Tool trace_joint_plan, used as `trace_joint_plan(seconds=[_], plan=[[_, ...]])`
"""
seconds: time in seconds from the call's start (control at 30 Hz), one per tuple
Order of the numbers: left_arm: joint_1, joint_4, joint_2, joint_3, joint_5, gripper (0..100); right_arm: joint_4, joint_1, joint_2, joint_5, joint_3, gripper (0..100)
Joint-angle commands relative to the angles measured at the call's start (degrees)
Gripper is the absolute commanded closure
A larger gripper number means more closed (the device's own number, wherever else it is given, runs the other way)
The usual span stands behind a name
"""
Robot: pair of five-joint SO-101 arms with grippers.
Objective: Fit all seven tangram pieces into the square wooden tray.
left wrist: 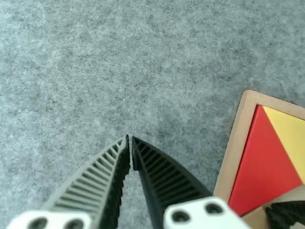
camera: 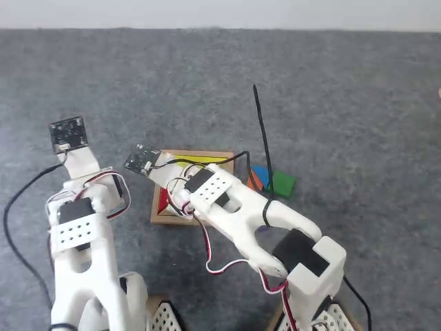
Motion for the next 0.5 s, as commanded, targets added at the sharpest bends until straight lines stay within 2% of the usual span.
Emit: trace_joint_plan(seconds=[0.0, 0.13, 0.47], plan=[[-0.3, -1.5, -1.7, -2.2, 0.6, 99, 2.4, -1.0, -3.7, -0.8, -2.8, 99.1], [-0.3, -1.5, -1.7, -2.1, 0.6, 99, 6.6, 1.6, -10.9, -0.8, -1.4, 99.1], [0.1, -2.2, -1.7, -1.7, 0.5, 99, 7.3, 16.7, -32.5, -0.8, 16.3, 99.0]])
